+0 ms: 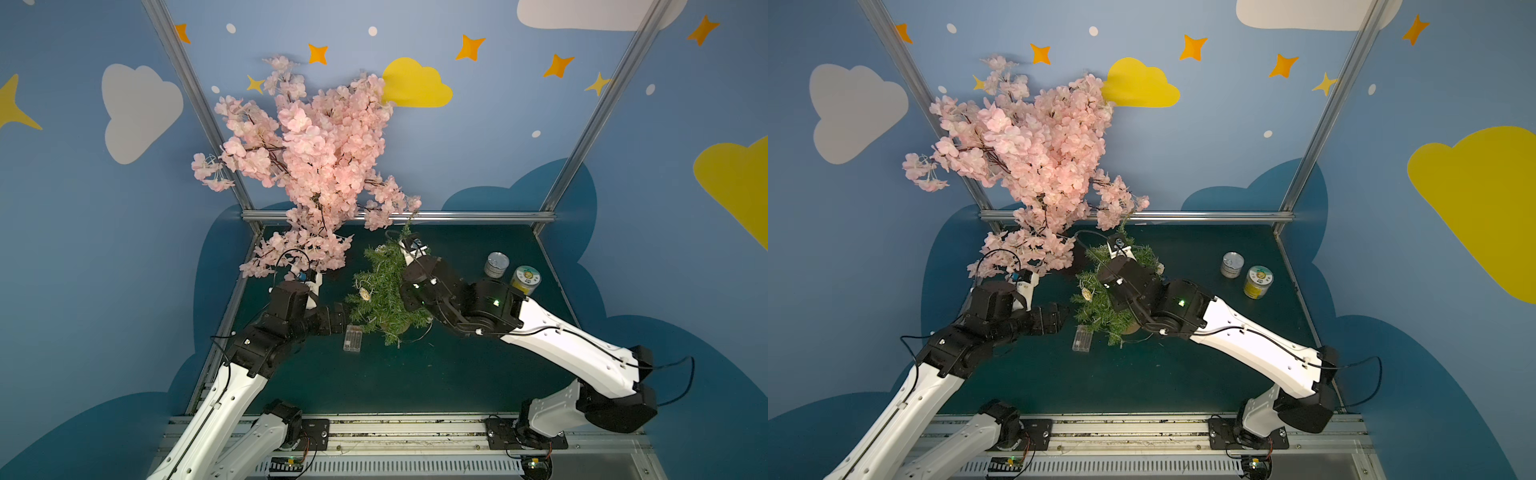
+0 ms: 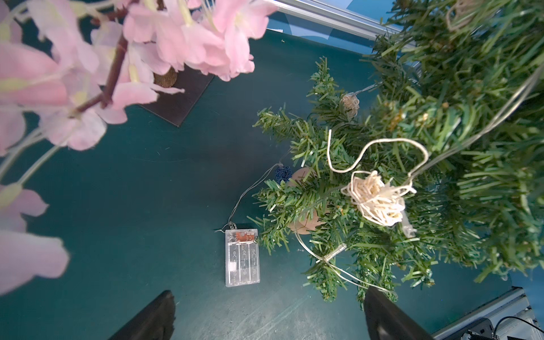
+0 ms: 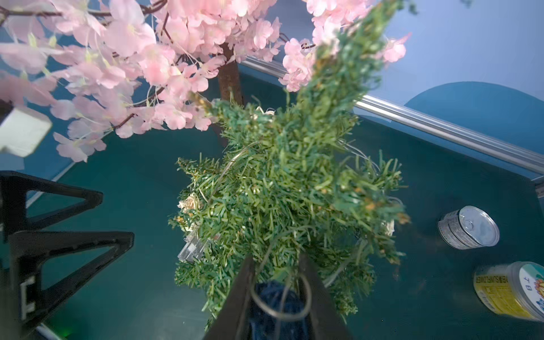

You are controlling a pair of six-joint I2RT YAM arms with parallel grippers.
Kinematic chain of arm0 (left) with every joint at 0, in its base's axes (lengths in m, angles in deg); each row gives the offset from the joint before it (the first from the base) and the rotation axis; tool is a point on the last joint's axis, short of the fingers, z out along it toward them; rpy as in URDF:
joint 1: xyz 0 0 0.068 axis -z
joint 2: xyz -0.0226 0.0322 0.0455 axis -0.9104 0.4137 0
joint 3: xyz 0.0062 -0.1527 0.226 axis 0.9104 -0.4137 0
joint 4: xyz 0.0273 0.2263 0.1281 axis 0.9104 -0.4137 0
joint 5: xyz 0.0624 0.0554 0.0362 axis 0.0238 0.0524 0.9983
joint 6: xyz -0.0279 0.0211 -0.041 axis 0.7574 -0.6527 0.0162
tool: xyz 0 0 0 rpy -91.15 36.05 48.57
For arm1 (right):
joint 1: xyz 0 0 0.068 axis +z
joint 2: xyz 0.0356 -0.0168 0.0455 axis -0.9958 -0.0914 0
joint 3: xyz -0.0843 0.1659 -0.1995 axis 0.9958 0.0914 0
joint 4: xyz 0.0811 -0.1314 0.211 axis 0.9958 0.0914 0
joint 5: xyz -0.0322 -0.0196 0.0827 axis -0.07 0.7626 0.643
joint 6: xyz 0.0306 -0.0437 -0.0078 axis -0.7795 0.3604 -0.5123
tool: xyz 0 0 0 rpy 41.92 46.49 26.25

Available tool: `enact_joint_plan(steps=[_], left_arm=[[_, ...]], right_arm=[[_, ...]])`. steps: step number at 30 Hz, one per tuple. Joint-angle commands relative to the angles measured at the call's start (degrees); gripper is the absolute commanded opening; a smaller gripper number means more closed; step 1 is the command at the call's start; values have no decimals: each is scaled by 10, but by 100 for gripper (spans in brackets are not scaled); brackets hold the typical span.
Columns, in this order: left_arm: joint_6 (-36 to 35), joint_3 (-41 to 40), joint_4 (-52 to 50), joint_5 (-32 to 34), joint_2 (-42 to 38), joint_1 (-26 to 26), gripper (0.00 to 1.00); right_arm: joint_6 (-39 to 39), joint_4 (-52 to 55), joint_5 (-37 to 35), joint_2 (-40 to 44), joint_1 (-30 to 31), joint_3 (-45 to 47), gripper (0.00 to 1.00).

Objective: Remove string lights from the small christmas tree
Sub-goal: Pick up the light string from the Christmas tree, then remove the light string from the Christmas tree.

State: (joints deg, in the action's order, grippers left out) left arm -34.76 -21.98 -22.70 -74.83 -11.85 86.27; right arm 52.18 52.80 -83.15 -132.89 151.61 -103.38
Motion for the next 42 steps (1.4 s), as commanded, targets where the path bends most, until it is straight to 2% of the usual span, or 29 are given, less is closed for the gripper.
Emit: enact_joint_plan(steps=[1, 13, 23, 29, 34, 42], left_arm=[[-1, -2, 9, -5, -3, 3, 100], [-11, 10, 8, -22, 4, 3, 100], [-22, 22, 7, -30, 11, 6, 100], [-35, 42, 5, -30, 23, 6, 100], [-47, 82, -6, -29, 53, 7, 100], [-97, 259, -37, -50, 171, 3, 100]], right_arm=[[3, -21, 32, 30, -19, 24, 22], [24, -21, 122, 99, -145, 50, 22], [61, -20, 234, 64, -285, -5, 22], [75, -49, 310, 6, -351, -50, 22], [98, -44, 357, -79, -387, -141, 22], [122, -5, 476, -217, -414, -325, 22]])
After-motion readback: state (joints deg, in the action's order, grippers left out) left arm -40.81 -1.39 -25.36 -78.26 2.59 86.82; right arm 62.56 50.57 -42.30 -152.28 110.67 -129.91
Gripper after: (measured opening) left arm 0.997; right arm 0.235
